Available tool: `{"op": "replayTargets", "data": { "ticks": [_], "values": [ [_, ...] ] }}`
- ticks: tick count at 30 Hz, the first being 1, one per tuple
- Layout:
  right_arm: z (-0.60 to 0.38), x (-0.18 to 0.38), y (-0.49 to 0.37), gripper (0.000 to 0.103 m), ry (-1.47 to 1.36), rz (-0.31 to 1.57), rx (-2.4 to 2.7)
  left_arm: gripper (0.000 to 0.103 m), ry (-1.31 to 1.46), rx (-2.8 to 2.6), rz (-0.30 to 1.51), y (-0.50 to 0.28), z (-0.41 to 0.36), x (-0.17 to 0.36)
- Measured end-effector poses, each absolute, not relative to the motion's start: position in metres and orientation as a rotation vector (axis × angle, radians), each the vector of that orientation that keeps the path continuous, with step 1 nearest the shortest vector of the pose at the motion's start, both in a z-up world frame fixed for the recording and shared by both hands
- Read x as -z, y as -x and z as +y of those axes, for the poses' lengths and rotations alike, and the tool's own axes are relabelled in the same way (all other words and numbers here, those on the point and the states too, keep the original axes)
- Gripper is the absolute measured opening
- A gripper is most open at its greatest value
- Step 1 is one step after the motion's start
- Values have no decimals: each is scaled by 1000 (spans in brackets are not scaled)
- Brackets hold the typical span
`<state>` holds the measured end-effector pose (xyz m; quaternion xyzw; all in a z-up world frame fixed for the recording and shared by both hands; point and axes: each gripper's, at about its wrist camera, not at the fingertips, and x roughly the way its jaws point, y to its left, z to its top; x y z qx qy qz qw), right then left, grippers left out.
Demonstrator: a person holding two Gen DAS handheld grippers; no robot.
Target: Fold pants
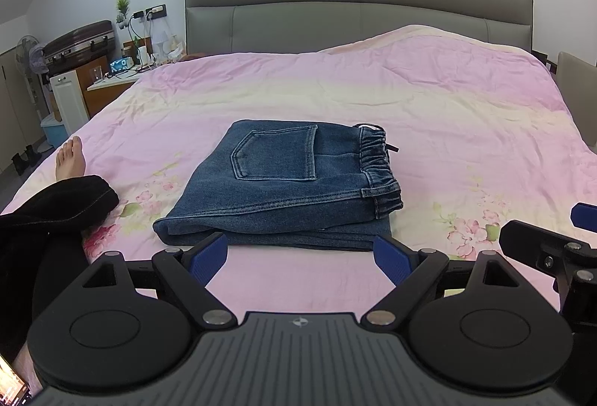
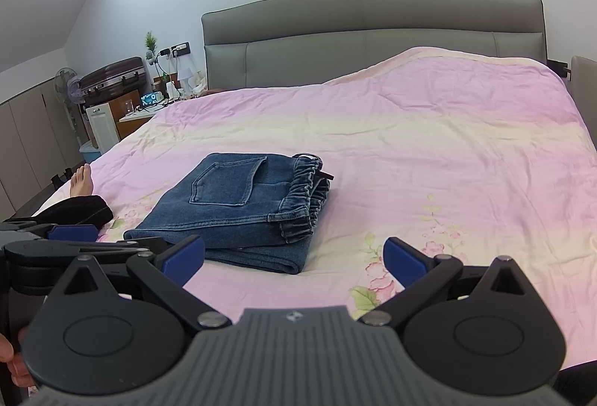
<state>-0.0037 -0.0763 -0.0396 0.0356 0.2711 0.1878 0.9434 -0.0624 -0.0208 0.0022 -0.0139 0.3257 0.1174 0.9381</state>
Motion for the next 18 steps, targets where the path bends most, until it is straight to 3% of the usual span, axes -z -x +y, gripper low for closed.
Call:
{"op": "replayTargets", "data": {
  "ticks": [18],
  "values": [
    [-76,39,7,98,-62,551,-389,103,29,-246,664,64,-21,-3]
  ]
}}
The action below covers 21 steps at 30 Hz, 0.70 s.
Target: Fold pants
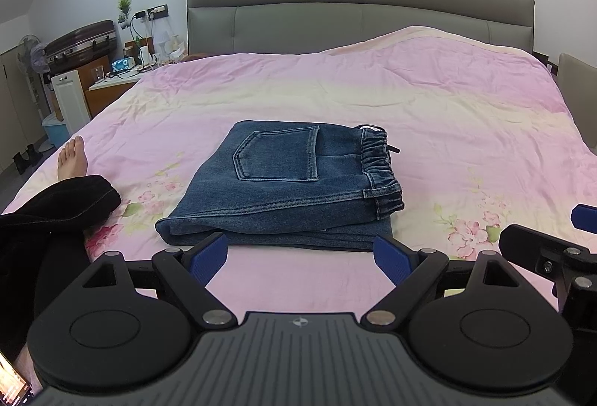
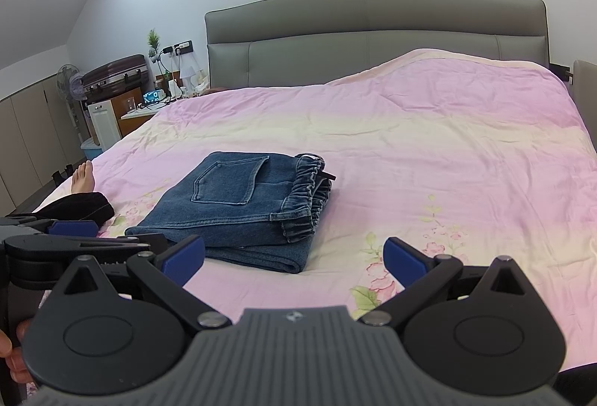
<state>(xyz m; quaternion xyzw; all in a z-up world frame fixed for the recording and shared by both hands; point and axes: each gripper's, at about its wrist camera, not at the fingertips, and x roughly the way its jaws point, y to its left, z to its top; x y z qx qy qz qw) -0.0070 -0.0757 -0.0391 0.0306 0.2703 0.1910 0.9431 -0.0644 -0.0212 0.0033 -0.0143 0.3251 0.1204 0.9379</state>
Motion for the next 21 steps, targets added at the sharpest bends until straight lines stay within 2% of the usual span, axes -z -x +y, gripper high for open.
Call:
{"op": "replayTargets", "data": {
  "ticks": [21],
  "values": [
    [-78,36,4,98,-31,572,-386,103,31,-268,655,69,-26,-11]
  ]
}}
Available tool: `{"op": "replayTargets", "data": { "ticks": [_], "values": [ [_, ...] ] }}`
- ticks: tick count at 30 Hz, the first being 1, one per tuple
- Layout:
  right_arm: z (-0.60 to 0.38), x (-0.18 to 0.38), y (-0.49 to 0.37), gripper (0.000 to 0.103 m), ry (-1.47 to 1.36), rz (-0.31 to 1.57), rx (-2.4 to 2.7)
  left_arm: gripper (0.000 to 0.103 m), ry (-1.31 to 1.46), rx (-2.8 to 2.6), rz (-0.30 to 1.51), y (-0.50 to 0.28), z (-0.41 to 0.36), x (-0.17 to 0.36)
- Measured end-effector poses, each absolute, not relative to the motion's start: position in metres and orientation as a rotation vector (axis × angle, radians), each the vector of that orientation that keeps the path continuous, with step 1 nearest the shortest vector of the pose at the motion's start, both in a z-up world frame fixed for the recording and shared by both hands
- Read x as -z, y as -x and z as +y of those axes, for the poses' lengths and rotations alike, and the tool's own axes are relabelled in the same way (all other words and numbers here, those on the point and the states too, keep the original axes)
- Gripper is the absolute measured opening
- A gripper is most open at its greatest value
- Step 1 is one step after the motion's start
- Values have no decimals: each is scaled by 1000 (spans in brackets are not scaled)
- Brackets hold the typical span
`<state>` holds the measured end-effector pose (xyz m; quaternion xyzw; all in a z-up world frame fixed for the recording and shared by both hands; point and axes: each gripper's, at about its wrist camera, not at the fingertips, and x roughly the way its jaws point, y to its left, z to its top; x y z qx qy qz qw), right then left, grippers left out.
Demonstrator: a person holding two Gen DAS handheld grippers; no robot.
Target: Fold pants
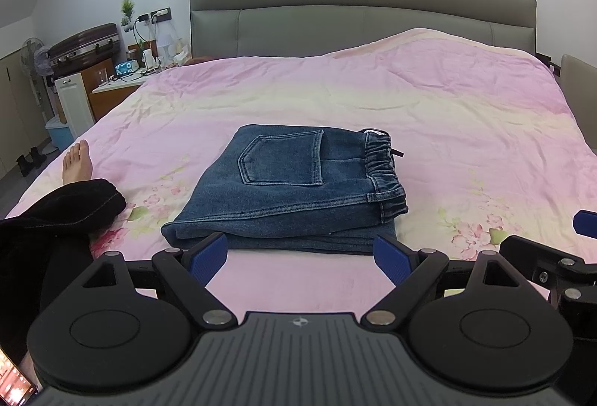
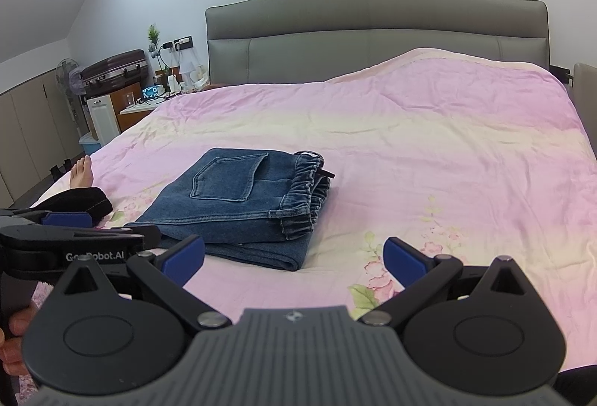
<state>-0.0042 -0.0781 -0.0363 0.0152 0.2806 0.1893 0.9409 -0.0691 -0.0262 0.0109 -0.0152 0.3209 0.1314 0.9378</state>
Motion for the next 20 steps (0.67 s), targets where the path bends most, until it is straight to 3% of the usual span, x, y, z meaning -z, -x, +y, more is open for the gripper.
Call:
{"op": "replayTargets", "data": {
  "ticks": [20],
  "values": [
    [-83,38,1,98,-32,598,-379,103,10,-243,641,70,-34,-15]
  ]
}}
